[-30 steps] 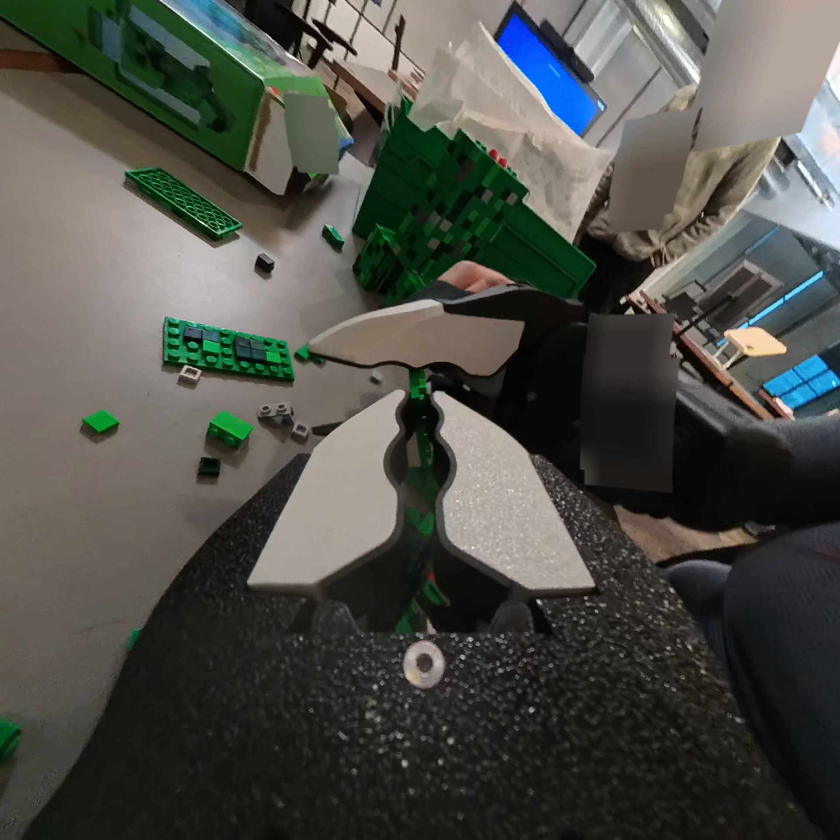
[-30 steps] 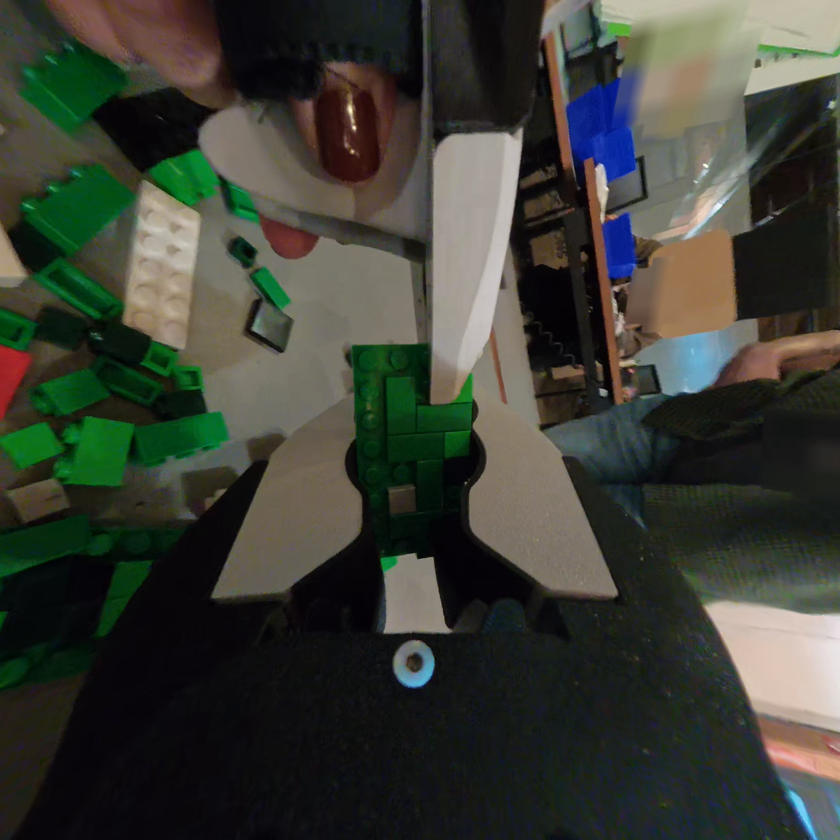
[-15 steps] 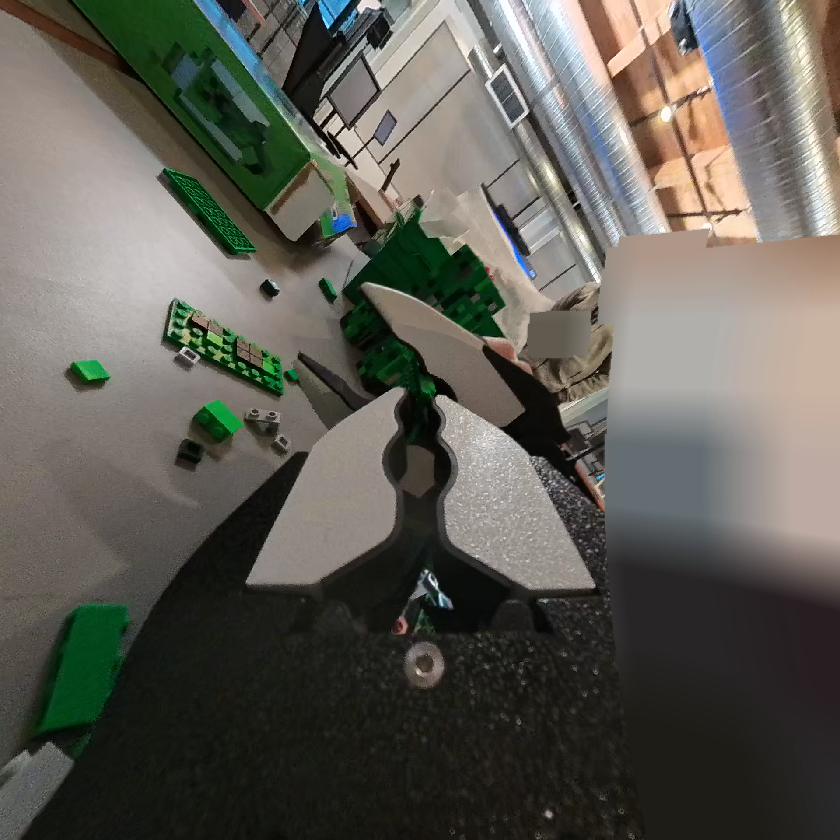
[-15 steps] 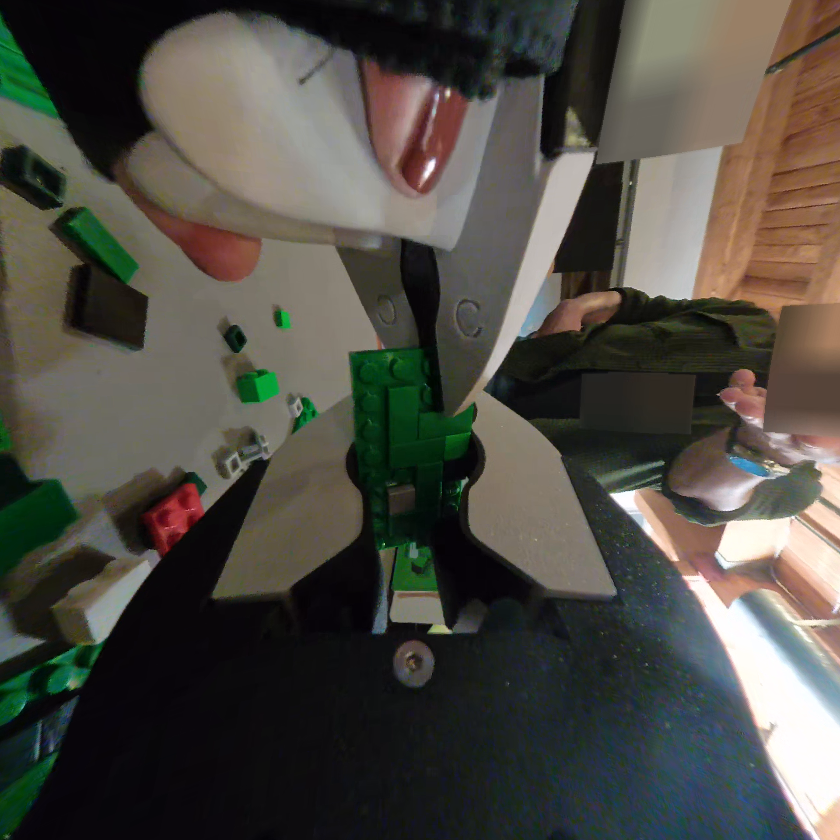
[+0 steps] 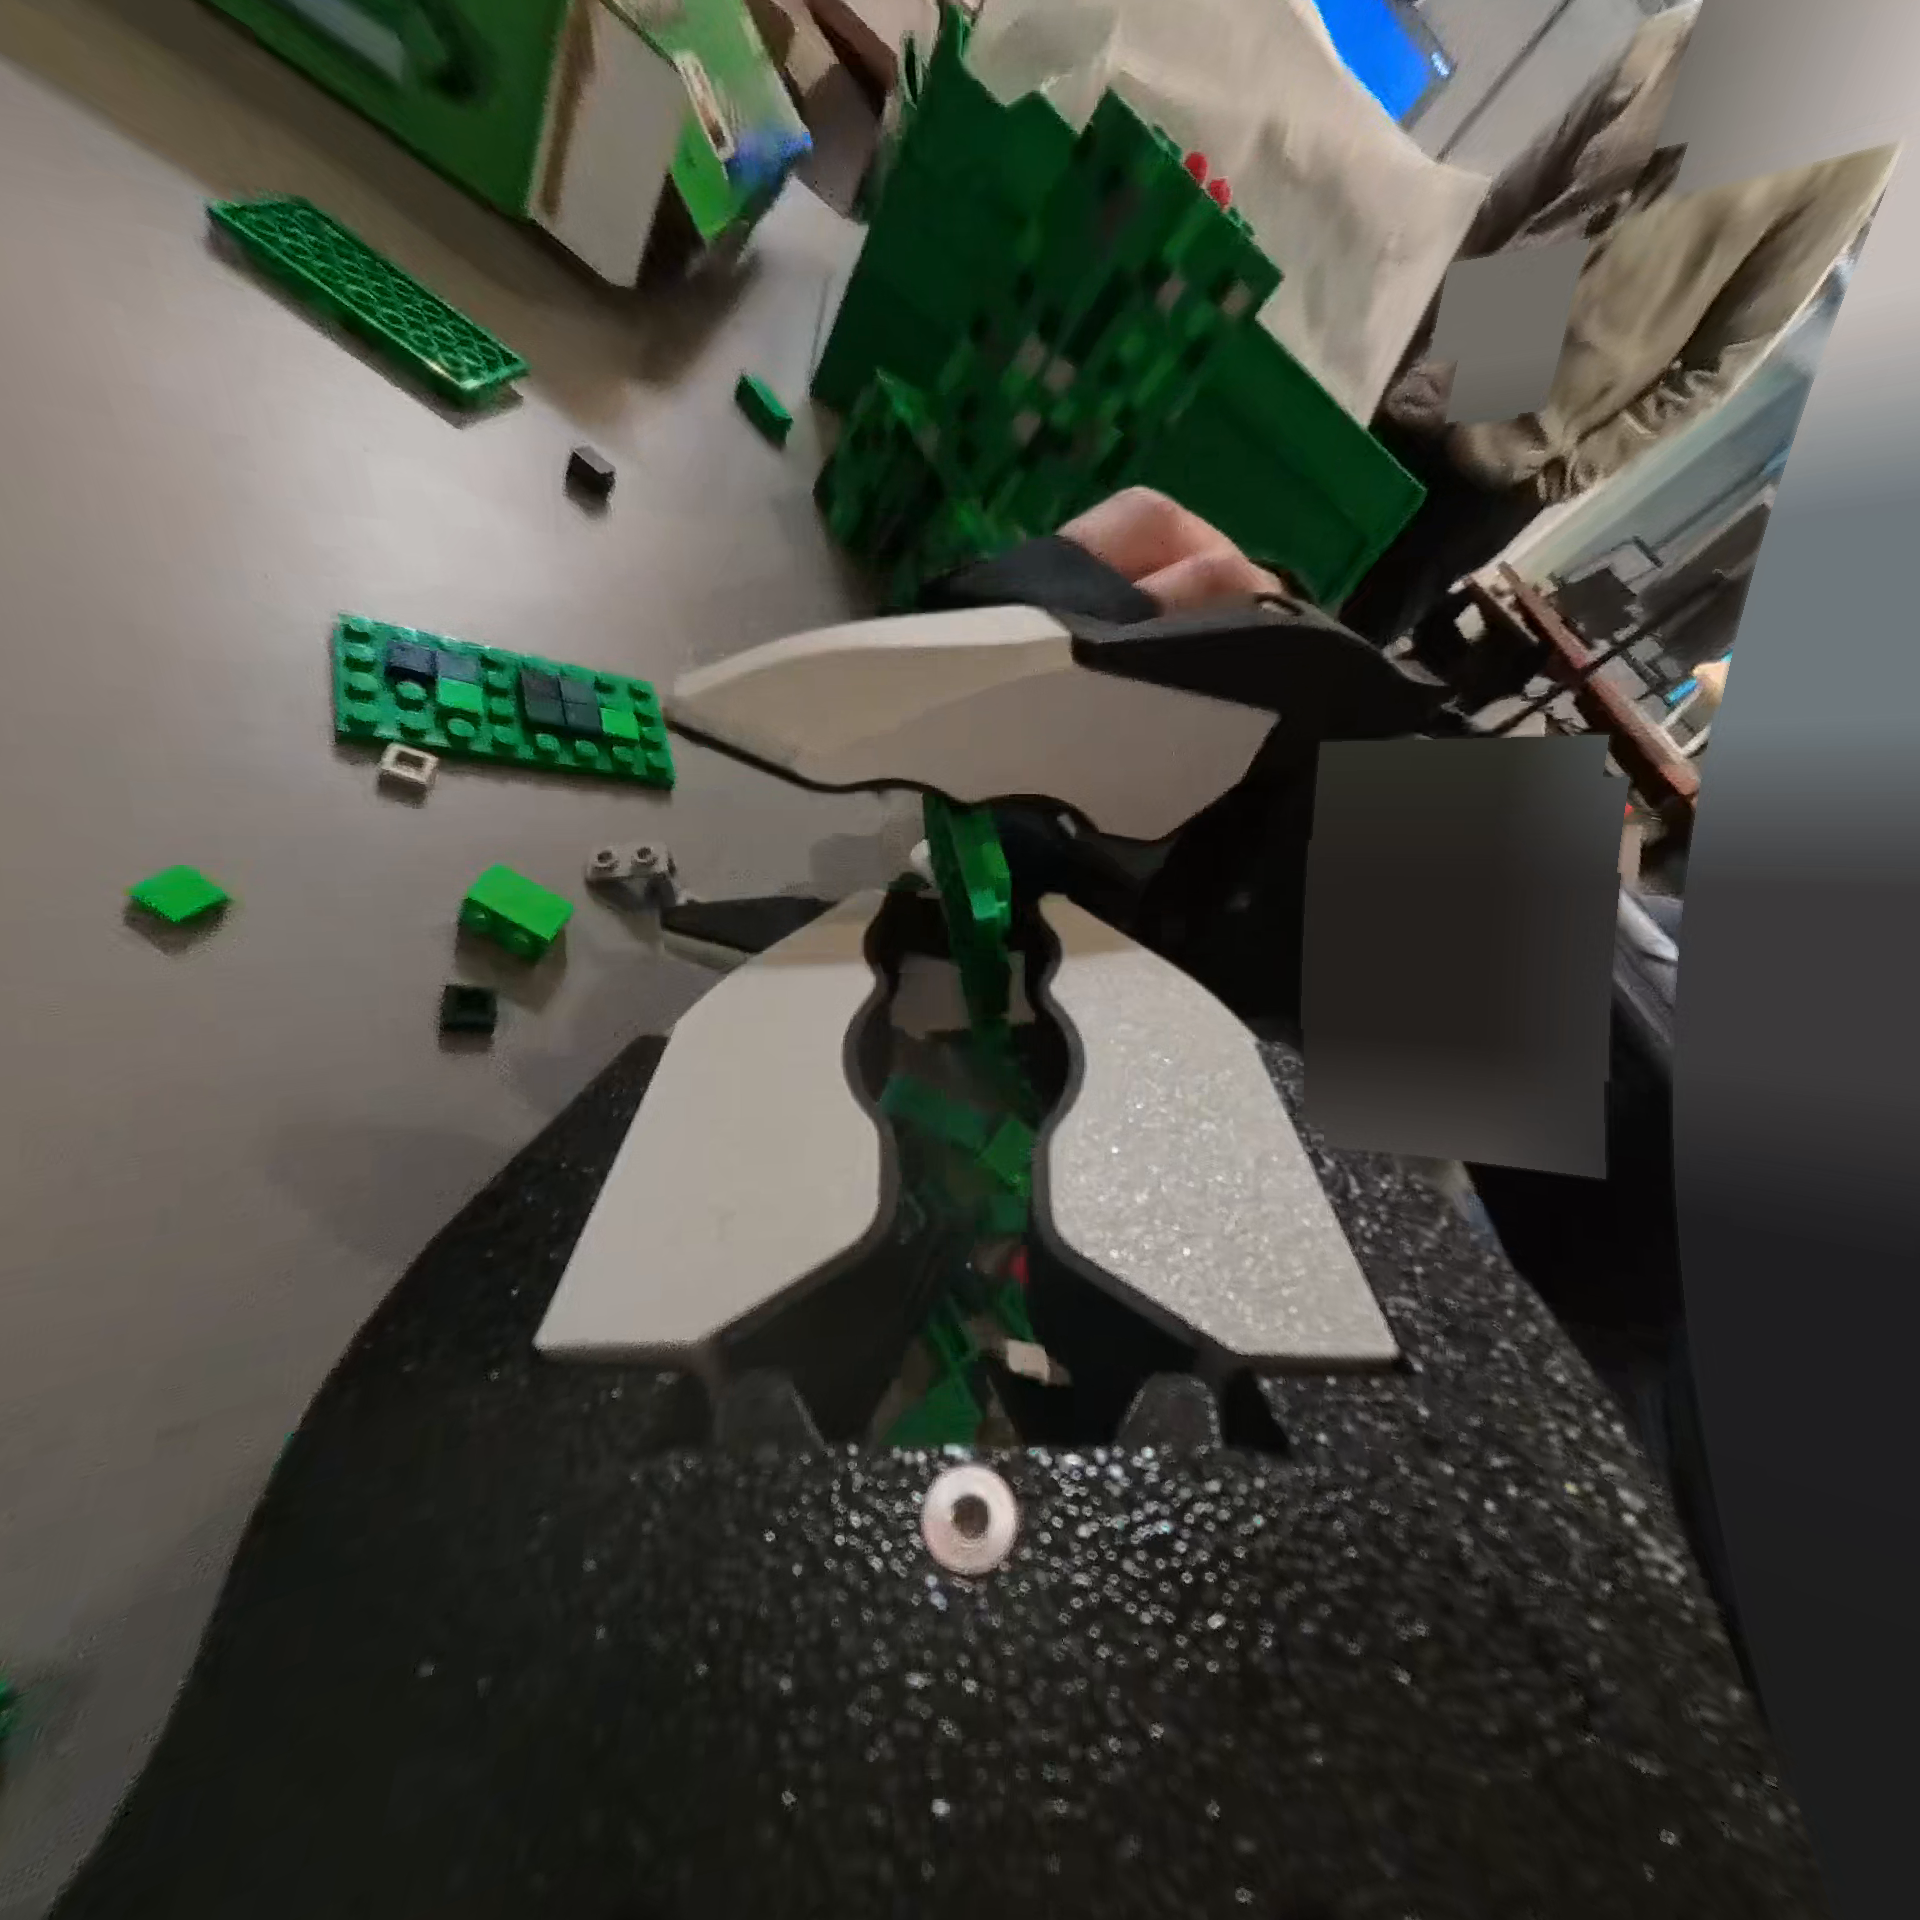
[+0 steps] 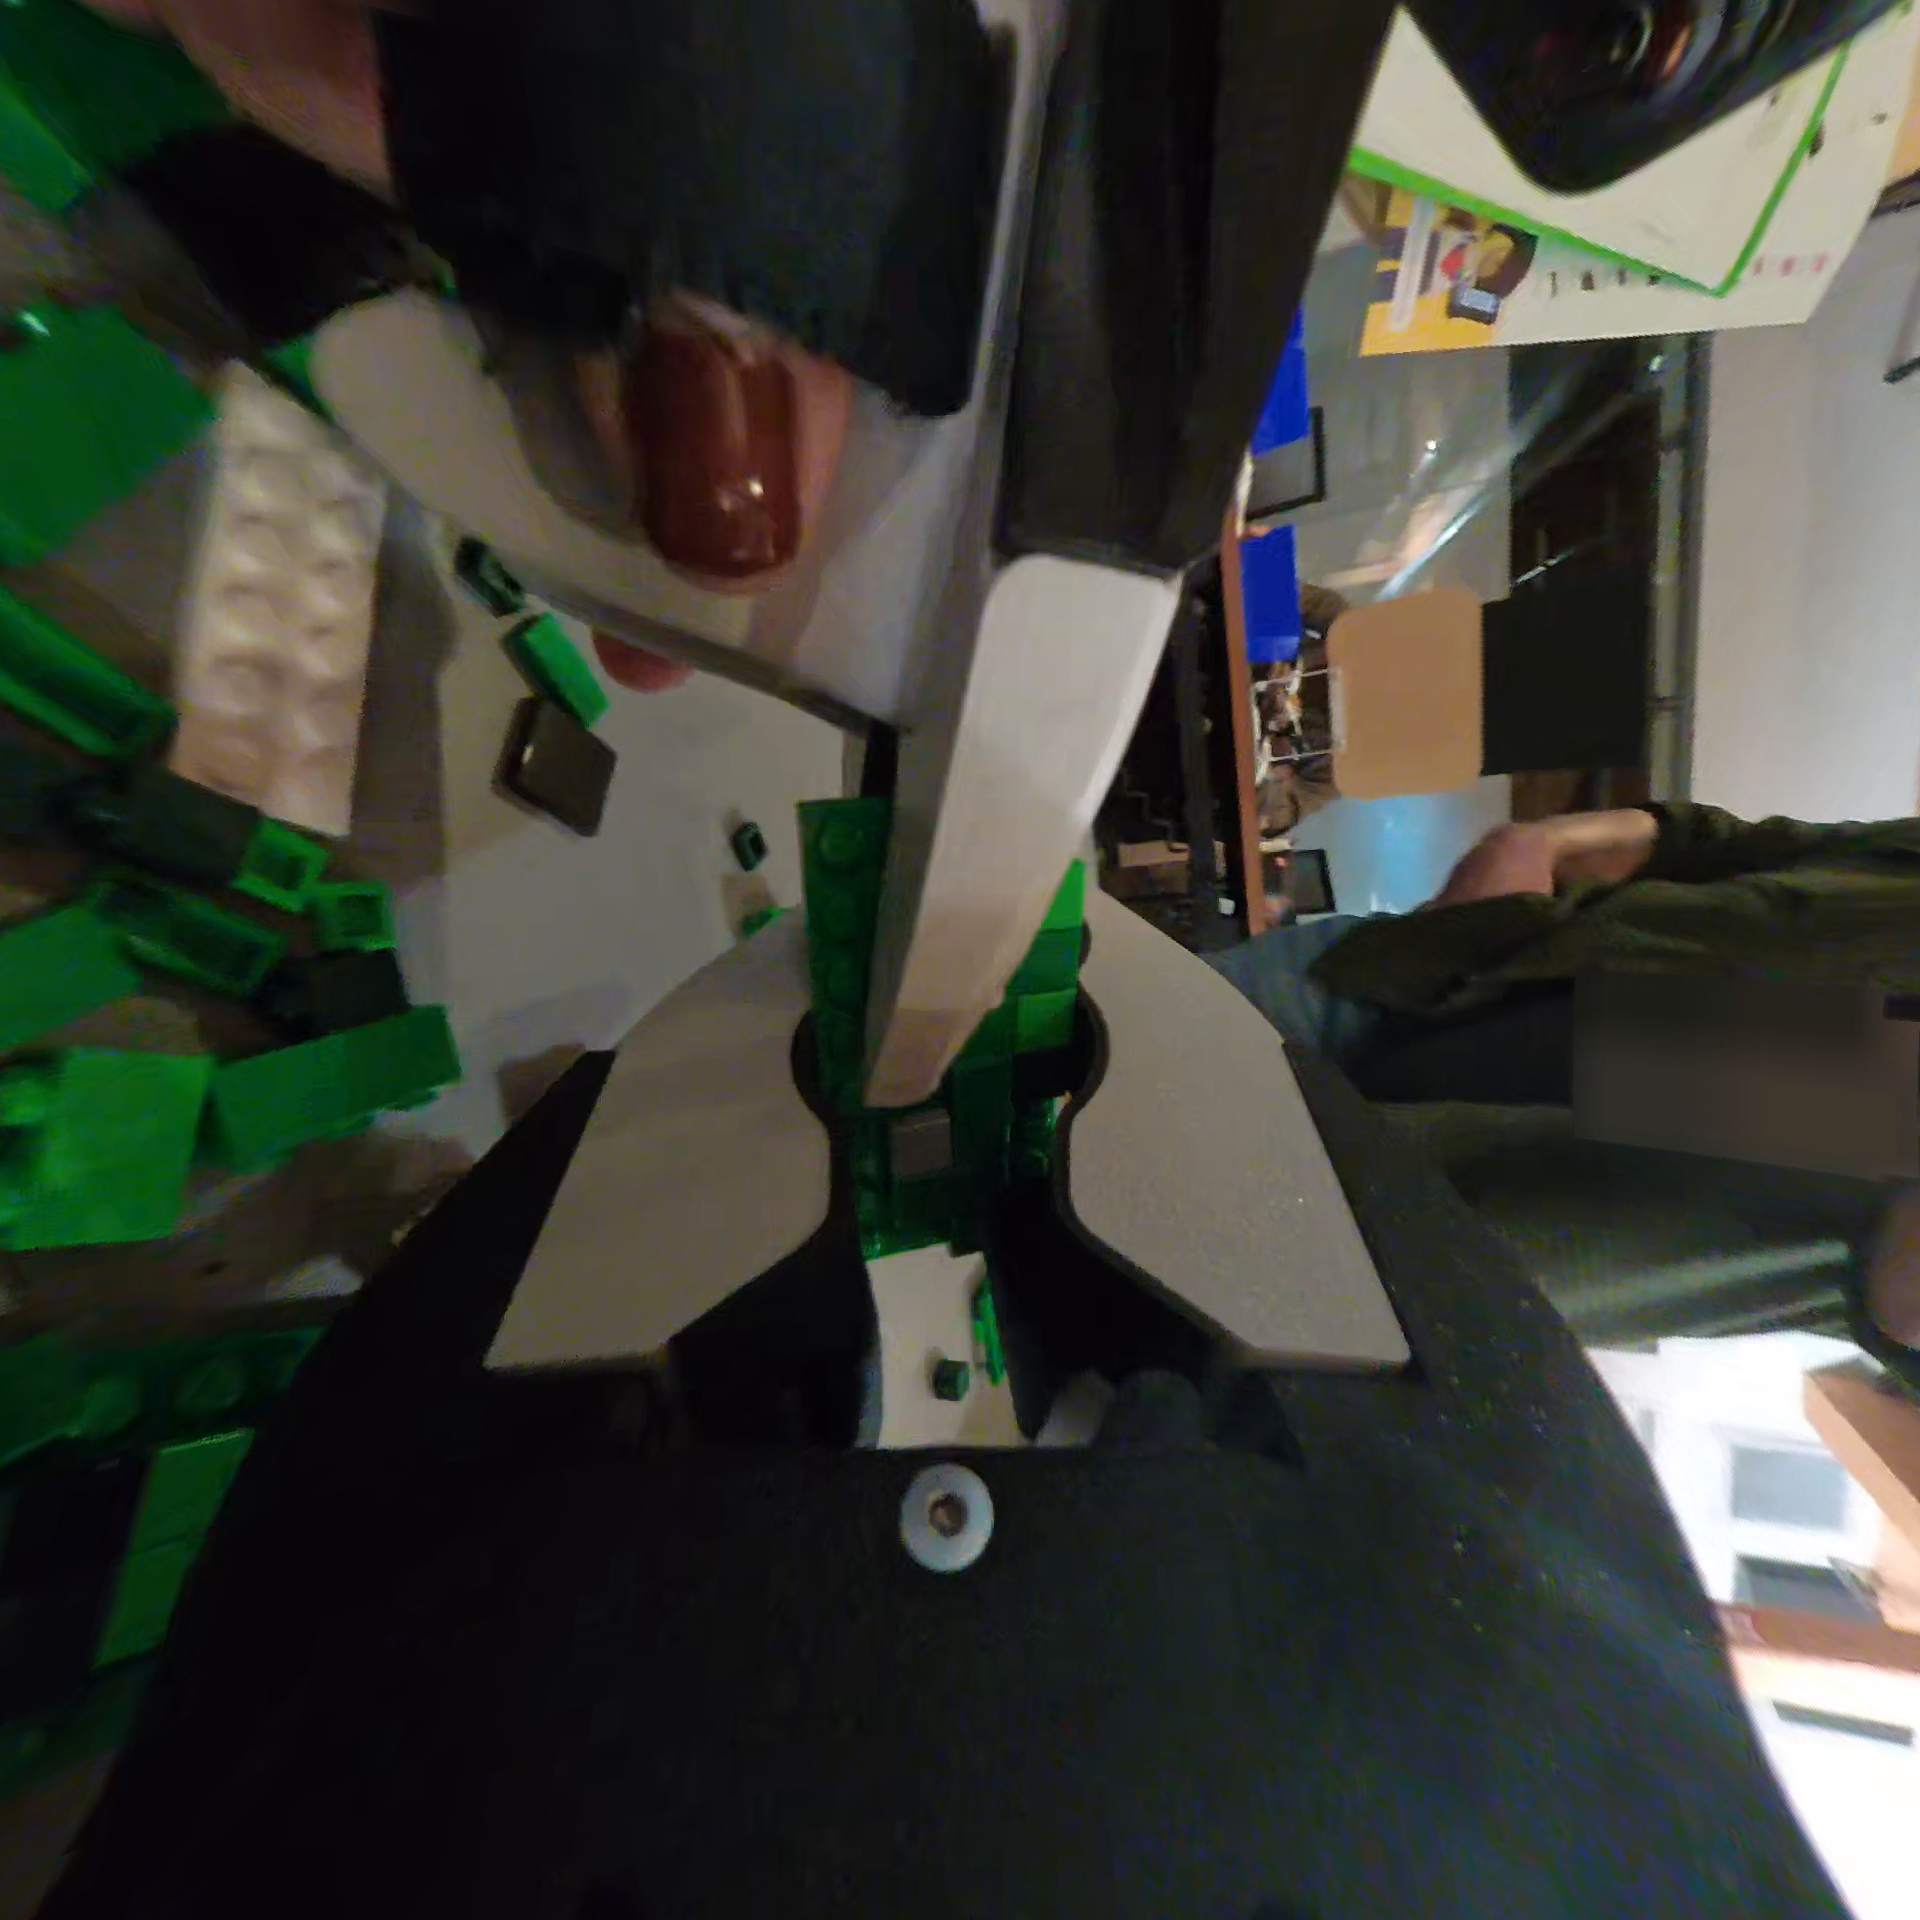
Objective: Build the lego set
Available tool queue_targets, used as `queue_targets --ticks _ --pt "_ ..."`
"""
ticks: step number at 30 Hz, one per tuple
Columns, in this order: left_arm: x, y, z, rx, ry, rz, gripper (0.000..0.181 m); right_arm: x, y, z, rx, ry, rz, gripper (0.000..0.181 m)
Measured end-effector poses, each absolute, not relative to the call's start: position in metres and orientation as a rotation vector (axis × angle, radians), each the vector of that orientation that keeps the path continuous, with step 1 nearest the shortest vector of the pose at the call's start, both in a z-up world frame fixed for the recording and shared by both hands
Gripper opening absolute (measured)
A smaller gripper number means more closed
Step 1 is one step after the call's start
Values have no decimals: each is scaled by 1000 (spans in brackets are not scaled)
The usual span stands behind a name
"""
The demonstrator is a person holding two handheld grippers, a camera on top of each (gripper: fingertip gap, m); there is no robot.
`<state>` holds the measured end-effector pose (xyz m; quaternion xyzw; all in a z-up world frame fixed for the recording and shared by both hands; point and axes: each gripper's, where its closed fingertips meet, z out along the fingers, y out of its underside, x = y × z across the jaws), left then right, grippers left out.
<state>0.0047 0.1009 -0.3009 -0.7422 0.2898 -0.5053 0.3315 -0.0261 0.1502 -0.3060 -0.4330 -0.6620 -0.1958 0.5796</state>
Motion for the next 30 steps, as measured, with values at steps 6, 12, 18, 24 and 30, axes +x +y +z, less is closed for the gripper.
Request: queue_targets --ticks 6,12,18,24,30 --pt "5 98 -299 -1910 823 -1285 9 -26 145 -315 -1053 -1597 -365 38" --pt "3 105 -290 -1885 673 -1340 5 -25 154 -300 -1010 -1509 -511 37" --pt "-3 111 -276 -1805 497 -1452 6 -25 163 -278 -941 -1375 -759 36" --pt "-7 114 -269 -1748 278 -1722 5 -25 161 -260 -753 -1278 -952 24" --pt "-8 117 -284 -1851 376 -1532 5 -27 163 -285 -896 -1382 -727 24"
